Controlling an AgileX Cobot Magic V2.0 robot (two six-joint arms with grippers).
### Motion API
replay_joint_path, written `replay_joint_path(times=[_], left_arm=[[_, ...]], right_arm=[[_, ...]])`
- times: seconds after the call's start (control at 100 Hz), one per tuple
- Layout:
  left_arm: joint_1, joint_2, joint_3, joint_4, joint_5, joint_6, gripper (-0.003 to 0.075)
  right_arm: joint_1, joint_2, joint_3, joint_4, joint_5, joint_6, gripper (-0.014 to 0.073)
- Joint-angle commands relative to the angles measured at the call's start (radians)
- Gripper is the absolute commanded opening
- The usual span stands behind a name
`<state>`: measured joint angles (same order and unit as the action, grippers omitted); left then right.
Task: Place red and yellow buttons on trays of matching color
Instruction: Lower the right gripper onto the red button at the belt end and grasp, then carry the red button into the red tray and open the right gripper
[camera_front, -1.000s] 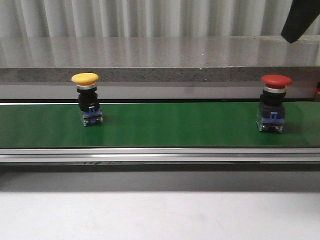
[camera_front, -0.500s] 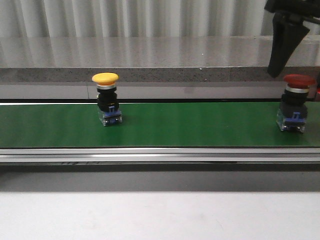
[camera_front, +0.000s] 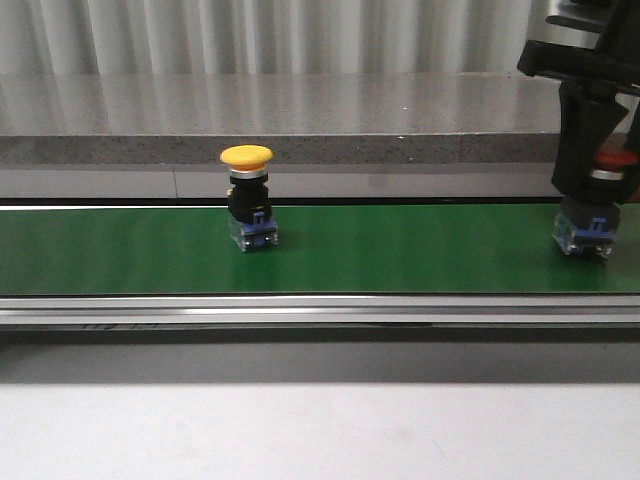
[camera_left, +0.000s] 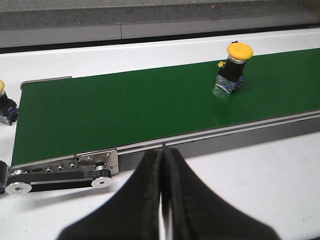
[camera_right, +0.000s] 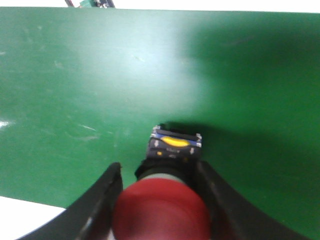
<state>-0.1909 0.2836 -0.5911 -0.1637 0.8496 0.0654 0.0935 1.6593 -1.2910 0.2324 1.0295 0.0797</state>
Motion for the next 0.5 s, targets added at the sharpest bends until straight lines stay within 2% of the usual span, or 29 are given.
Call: replay_joint_path(times=[0.0,0.18,0.35,0.49], left_arm=[[-0.01,0.01,-0.022,-0.016,-0.063,0.004,-0.002],[-0.01,0.01,-0.022,-0.016,-0.063,0.004,-0.002],[-0.01,0.01,-0.022,-0.016,-0.063,0.004,-0.002],[-0.01,0.01,-0.022,-0.016,-0.063,0.004,-0.002]], right_arm=[[-0.011,-0.057,-0.038,0.008,-0.022,0.001,0.0258],[-0.11,-0.114,-0.039,-0.022,-0.035,0.001,0.0258],[-0.246,-0.138,-0.039,-0.202,-0.053,0.0,0.0258],[-0.35,-0.127,-0.039,-0.232,-0.11,0.0,0.0258]])
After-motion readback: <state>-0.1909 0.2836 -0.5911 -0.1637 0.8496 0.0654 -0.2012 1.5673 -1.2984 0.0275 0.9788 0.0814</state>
